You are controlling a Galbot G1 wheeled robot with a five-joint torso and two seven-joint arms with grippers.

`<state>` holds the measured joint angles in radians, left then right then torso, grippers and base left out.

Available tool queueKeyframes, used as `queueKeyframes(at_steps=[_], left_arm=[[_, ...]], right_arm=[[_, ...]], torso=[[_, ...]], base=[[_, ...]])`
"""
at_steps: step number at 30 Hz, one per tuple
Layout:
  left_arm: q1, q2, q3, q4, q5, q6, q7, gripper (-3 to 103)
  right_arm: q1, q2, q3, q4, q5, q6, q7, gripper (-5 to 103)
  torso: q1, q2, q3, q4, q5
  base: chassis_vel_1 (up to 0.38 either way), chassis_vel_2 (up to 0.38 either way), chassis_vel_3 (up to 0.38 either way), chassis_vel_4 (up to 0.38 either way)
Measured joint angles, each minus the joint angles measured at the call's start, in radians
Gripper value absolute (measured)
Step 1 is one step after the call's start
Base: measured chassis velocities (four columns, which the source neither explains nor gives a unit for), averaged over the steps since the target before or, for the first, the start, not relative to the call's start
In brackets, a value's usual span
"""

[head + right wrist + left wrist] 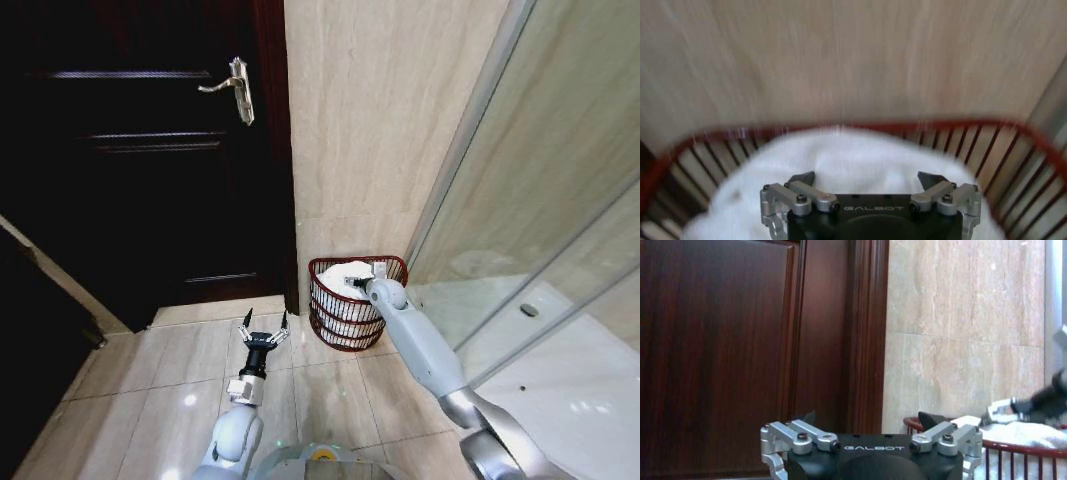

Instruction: Discard the used towel into the hamper.

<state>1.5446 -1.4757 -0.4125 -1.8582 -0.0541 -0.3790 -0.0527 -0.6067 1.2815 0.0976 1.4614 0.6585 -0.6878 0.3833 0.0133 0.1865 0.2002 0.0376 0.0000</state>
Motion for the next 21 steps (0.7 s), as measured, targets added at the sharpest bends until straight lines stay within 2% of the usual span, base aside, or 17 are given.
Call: queueKeyframes(at_steps=[3, 6, 11, 16, 21], left_arm=[[-0.005, 0.0, 0.0, 0.005, -0.002, 0.0, 0.0, 100], [-0.011, 0.003, 0.001, 0.009, -0.009, 0.0, 0.002, 100], [-0.011, 0.014, -0.009, -0.006, -0.026, 0.009, 0.01, 100], [-0.015, 0.017, -0.02, -0.009, -0.033, 0.013, 0.015, 100], [-0.014, 0.009, -0.015, -0.008, -0.03, 0.014, 0.018, 100]], right_arm=[[-0.028, -0.022, 0.002, 0.091, 0.007, -0.003, 0.013, 100], [-0.115, -0.052, 0.002, 0.235, 0.037, -0.022, 0.071, 100], [-0.238, -0.085, 0.02, 0.345, 0.031, -0.04, 0.097, 100], [-0.298, -0.096, 0.029, 0.37, -0.011, -0.034, 0.089, 100], [-0.265, -0.079, 0.03, 0.303, -0.014, -0.033, 0.084, 100]], torso=[[0.0, 0.0, 0.0, -0.0003, 0.0], [0.0, 0.0, 0.0, -0.0005, 0.0002], [0.0, 0.0, 0.0, -0.0005, 0.0003], [0.0, 0.0, 0.0, -0.0006, 0.0001], [0.0, 0.0, 0.0, -0.0002, 0.0001]], base=[[0.0, 0.0, 0.0, 0.0], [0.0, 0.0, 0.0, 0.0], [0.0, 0.0, 0.0, 0.0], [0.0, 0.0, 0.0, 0.0], [0.0, 0.0, 0.0, 0.0]])
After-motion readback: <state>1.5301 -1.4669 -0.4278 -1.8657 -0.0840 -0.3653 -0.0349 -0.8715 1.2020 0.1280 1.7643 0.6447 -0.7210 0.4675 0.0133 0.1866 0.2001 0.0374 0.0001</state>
